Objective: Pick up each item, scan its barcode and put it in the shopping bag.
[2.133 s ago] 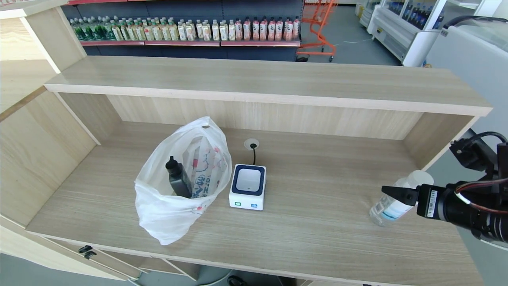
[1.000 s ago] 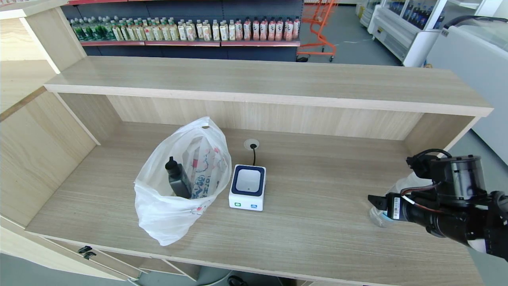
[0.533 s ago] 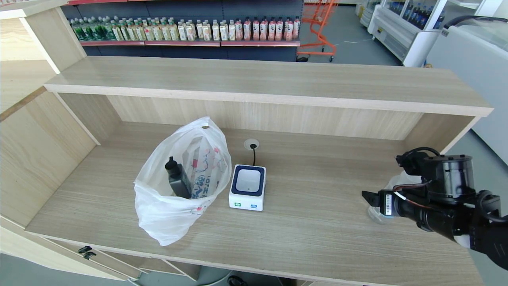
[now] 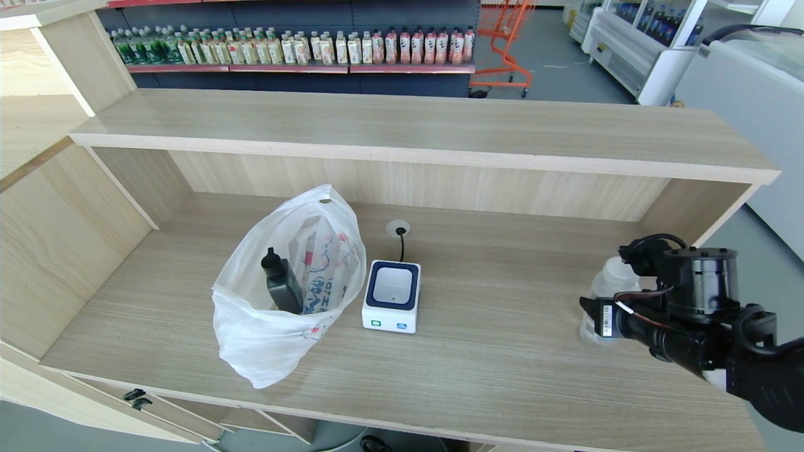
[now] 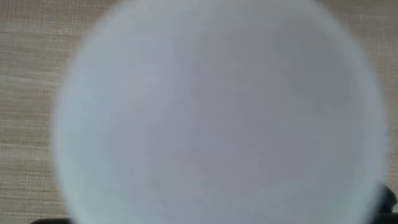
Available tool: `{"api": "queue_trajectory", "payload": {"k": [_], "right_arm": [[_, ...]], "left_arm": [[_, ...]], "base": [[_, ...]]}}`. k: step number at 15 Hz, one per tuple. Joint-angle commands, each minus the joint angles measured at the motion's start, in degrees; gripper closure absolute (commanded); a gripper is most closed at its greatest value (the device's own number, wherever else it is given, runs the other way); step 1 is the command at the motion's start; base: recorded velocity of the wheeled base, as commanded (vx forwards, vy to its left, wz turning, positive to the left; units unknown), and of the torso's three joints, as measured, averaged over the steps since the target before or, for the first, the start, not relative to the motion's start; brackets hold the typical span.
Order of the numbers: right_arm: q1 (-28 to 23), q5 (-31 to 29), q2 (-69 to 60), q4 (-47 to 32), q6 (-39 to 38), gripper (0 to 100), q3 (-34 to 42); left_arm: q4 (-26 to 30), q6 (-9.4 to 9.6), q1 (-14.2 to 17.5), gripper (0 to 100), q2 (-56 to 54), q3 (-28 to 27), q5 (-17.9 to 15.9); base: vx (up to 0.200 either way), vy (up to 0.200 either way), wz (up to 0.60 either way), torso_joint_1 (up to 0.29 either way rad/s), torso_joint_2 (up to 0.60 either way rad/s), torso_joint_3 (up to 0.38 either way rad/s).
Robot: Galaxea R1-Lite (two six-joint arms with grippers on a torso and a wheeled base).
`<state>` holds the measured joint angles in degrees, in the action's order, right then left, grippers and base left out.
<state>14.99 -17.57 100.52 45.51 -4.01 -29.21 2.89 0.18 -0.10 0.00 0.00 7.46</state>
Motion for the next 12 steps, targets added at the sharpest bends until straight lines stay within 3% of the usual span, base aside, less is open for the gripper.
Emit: {"api": "queue_trajectory", "payload": {"k": [1,4,12], "right_arm": [[-0.32,0.16,2.75,1.69,0.23,100,-0.06],[-0.4,2.54,4.95,8.28,2.69,100,-0.06],[-0.05,6.14,2.48,10.74,4.54,100,0.03]], "left_arm": [[0.01,-0.01,0.01,0,0.09,0.0,0.01],[0.01,-0.01,0.01,0,0.09,0.0,0.01],[0.01,-0.01,0.01,0,0.09,0.0,0.01]], "base": [[0.0,0.0,0.0,0.0,0.0,0.0],[0.0,0.0,0.0,0.0,0.0,0.0],[0.0,0.0,0.0,0.0,0.0,0.0]]}}
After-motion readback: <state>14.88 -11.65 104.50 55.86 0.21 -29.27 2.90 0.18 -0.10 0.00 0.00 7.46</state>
